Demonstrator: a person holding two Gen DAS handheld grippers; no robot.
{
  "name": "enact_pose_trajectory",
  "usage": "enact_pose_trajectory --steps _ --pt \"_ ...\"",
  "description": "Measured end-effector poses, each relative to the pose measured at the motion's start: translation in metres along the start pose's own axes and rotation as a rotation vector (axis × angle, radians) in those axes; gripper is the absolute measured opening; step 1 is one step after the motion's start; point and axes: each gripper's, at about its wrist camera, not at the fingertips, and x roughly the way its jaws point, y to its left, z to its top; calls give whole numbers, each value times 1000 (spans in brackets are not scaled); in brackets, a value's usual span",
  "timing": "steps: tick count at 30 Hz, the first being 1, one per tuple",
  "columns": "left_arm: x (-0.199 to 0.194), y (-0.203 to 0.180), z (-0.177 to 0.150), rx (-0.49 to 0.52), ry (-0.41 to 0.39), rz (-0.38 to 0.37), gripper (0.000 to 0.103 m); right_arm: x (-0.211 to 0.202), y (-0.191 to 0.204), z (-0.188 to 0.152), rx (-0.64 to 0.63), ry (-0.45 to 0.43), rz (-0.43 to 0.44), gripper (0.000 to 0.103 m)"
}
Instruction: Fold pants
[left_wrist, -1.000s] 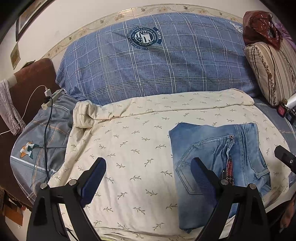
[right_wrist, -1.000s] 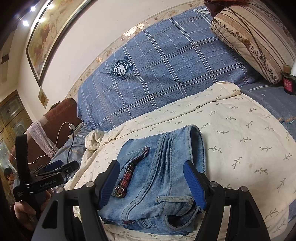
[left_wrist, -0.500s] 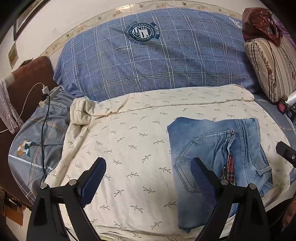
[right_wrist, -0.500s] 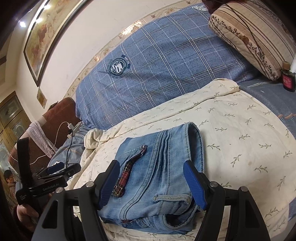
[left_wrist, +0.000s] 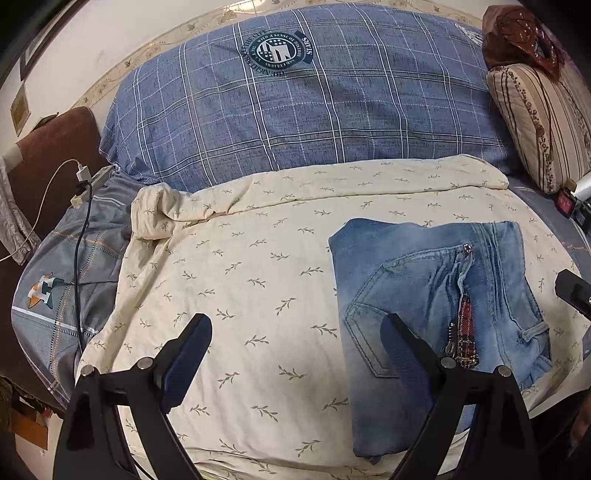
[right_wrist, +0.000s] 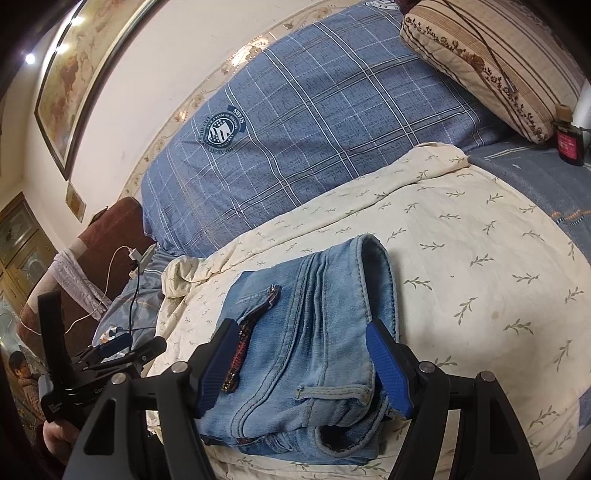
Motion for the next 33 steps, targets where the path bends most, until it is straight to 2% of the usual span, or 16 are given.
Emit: enact_pose_trajectory --steps 33 --pt "38 -11 -4 -3 89 -39 93 18 -30 0 83 116 -35 74"
